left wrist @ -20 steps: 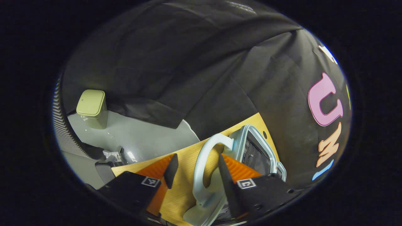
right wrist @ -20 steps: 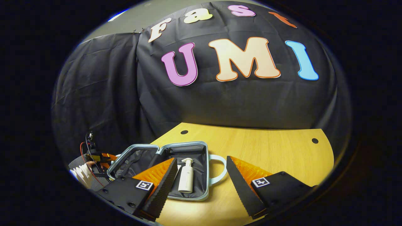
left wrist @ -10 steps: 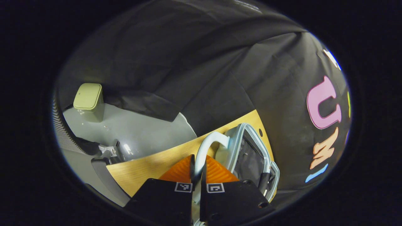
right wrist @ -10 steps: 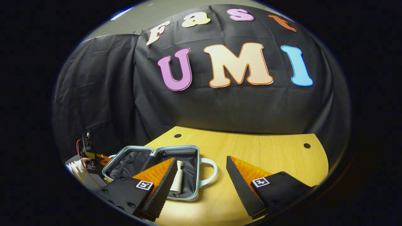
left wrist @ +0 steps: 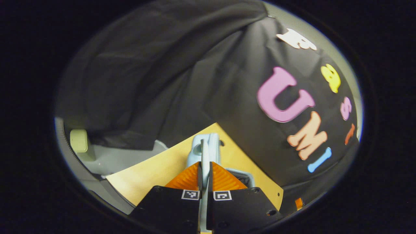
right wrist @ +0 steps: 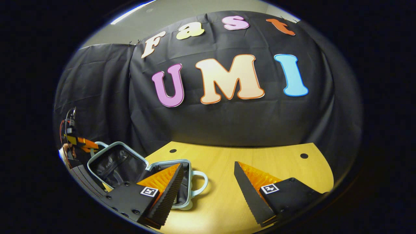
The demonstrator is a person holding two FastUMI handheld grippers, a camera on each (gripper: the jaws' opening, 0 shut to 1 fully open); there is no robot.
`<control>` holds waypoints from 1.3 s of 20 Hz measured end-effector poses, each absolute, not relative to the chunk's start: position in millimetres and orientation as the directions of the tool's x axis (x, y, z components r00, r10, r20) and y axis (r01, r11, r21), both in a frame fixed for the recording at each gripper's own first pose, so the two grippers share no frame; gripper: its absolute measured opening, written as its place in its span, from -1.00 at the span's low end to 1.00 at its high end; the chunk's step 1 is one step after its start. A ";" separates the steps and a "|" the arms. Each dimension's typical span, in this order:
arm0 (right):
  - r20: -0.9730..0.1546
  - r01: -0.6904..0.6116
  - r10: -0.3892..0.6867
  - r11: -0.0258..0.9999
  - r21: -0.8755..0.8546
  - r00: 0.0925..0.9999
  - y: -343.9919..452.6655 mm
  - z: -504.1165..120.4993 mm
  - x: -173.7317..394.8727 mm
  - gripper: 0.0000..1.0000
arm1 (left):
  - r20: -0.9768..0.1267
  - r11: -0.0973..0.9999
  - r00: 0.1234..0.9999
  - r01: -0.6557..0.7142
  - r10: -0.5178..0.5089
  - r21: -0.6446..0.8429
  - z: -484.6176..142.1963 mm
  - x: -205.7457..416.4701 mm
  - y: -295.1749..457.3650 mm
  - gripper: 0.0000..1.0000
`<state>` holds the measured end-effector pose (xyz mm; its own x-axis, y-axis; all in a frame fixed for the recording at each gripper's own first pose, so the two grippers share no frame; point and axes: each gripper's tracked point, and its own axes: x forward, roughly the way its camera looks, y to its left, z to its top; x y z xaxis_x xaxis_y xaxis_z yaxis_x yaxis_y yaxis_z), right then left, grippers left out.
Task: First open the suitcase, pack the skin care products into it, and then close the suitcase.
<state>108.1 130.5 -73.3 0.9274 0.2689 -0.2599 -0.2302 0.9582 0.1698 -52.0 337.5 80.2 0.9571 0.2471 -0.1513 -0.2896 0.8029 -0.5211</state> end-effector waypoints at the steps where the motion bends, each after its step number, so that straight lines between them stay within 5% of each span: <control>1: -0.253 -0.222 0.261 0.960 0.172 0.932 122.4 -71.6 108.8 0.96 | -0.134 0.833 0.969 -0.247 0.207 -0.495 94.6 -38.6 304.4 -0.98; 7: -0.227 -0.179 0.217 0.968 0.178 0.949 75.3 -54.5 90.0 0.96 | -0.153 0.934 0.988 -0.080 0.028 -0.347 101.4 54.3 144.1 -0.97; 12: -0.209 -0.143 0.181 0.972 0.187 0.961 43.8 -45.4 66.8 0.90 | -0.266 0.957 0.963 -0.039 -0.040 -0.286 35.8 133.0 48.7 -0.96; 20: -0.230 -0.071 0.113 0.981 0.182 0.967 3.4 -52.4 34.2 0.96 | -0.479 0.980 0.878 -0.092 -0.003 -0.175 -87.8 194.3 3.1 -0.96; 26: -0.228 -0.005 0.055 0.977 0.214 0.972 -27.5 -50.7 16.3 0.96 | -0.514 0.976 0.858 -0.099 -0.015 -0.194 -106.8 197.3 -8.1 -0.75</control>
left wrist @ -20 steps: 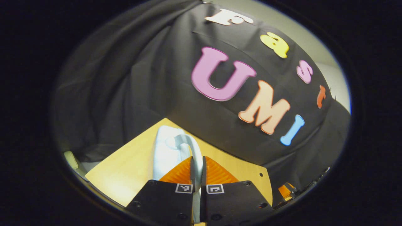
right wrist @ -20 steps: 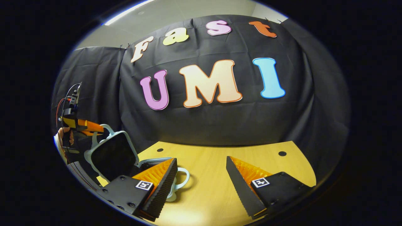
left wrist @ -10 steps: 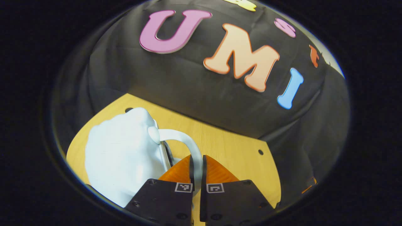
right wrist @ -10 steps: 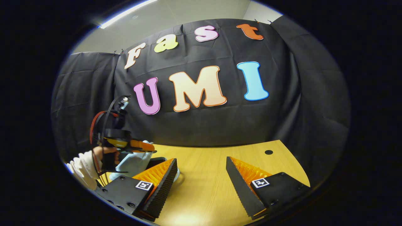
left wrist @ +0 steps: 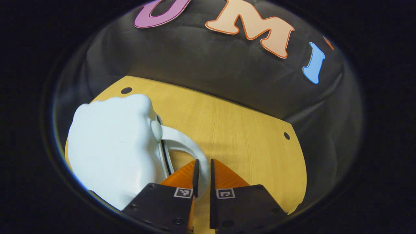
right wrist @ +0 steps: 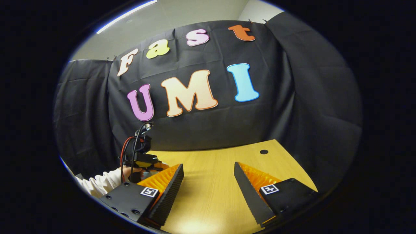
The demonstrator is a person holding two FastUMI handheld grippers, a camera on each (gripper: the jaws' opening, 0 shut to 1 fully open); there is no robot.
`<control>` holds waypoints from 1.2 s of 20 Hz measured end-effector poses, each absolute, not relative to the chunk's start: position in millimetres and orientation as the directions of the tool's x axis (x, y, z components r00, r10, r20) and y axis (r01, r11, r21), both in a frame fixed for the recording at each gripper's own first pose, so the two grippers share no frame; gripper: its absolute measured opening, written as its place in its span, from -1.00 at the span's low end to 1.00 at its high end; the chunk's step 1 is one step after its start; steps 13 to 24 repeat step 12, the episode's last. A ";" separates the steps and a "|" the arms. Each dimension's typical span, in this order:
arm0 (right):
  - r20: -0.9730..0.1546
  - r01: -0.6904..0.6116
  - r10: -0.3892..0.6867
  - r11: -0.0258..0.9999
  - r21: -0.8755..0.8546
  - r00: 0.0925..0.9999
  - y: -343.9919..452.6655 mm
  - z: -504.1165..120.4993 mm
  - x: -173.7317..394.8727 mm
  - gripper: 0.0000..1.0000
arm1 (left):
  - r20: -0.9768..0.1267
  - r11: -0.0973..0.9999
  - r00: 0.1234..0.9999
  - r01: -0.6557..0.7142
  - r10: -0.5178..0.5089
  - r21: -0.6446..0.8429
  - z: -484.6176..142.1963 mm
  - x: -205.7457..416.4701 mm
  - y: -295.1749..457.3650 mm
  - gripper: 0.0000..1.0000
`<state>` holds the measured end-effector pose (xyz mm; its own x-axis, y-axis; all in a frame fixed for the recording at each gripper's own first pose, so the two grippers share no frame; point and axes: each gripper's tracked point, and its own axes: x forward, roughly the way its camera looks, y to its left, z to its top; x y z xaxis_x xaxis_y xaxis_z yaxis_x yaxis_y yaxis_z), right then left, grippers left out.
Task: First open the suitcase, pack the skin care products into it, and then close the suitcase.
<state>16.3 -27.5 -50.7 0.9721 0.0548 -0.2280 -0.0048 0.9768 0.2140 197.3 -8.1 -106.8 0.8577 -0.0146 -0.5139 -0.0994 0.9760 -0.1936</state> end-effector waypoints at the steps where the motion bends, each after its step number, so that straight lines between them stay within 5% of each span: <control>1: -0.224 0.001 0.047 0.978 0.209 0.973 -32.4 -47.8 15.1 0.96 | -0.512 0.976 0.859 -0.094 -0.019 -0.194 -102.0 194.3 -9.7 -0.53; 2: -0.222 0.005 0.041 0.979 0.205 0.974 -35.9 -45.3 14.4 0.96 | -0.513 0.978 0.858 -0.081 -0.029 -0.191 -96.6 187.5 -13.0 -0.31; 3: -0.221 0.008 0.037 0.980 0.199 0.975 -39.3 -42.6 13.1 0.96 | -0.503 0.981 0.864 -0.071 -0.030 -0.181 -85.7 179.7 -16.0 0.29; 5: -0.212 0.008 0.032 0.982 0.186 0.977 -43.5 -36.9 10.8 0.89 | -0.458 0.988 0.889 -0.054 -0.017 -0.142 -60.0 164.3 -20.6 0.81; 12: -0.157 -0.005 0.037 0.980 0.198 0.987 -44.6 -24.3 -7.5 0.90 | -0.236 0.996 0.971 0.023 -0.042 -0.085 14.9 67.7 -60.4 0.82; 24: -0.157 -0.005 0.037 0.980 0.198 0.987 -44.6 -24.3 -7.5 0.90 | -0.236 0.996 0.971 0.023 -0.042 -0.085 14.9 67.7 -60.4 0.82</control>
